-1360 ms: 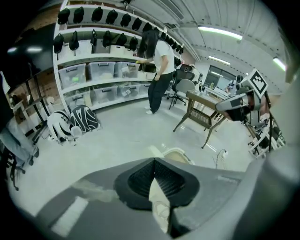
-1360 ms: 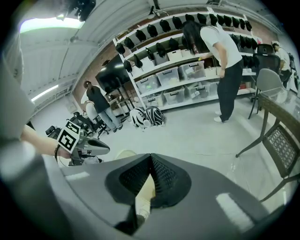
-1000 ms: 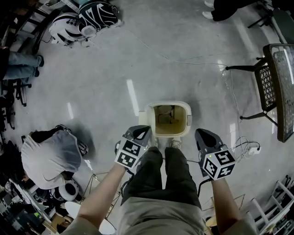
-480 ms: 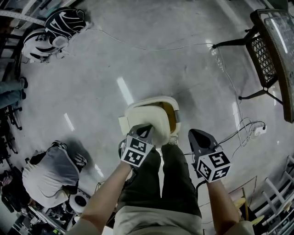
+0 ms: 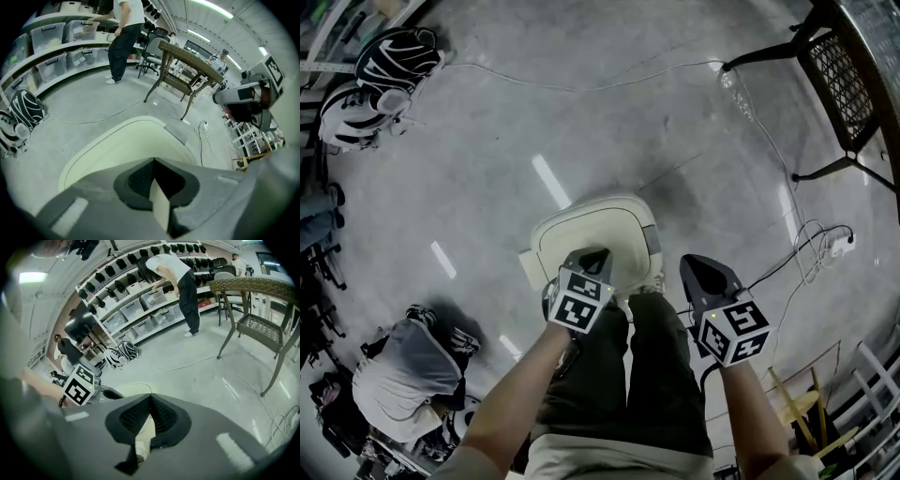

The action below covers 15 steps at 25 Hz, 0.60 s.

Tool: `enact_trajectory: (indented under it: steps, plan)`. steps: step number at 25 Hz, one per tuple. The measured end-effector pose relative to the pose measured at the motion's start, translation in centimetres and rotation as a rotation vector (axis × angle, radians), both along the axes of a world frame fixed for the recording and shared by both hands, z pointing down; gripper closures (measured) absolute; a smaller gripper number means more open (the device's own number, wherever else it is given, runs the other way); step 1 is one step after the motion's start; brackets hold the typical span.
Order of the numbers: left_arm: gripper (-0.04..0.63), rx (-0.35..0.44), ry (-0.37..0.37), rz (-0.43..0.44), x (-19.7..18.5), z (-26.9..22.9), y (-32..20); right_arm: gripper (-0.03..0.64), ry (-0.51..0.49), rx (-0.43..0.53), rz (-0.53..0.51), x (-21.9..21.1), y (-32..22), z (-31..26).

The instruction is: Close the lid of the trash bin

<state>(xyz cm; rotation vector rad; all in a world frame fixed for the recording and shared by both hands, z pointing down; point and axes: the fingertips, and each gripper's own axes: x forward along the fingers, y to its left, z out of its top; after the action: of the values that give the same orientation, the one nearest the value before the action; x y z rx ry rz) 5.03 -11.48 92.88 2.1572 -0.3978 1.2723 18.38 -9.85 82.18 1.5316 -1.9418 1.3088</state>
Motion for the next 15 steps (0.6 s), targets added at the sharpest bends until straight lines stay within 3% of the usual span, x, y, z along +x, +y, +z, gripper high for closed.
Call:
enact_trajectory:
  steps: [3, 7, 15]
  plan:
    - [0.592, -0.009, -0.023, 0.013, 0.3, 0.0, -0.4, 0.614, -0.042, -0.005, 0.027, 0.2, -0.2, 0.8]
    - [0.594, 0.048, 0.014, 0.018, 0.6, -2.9, -1.3, 0.614, -0.026, 0.016, 0.004, 0.2, -0.7, -0.8]
    - [0.593, 0.147, 0.150, -0.082, 0.4, -16.9, -5.2, 0.614, -0.005, 0.121, -0.052, -0.7, -3.7, -12.4]
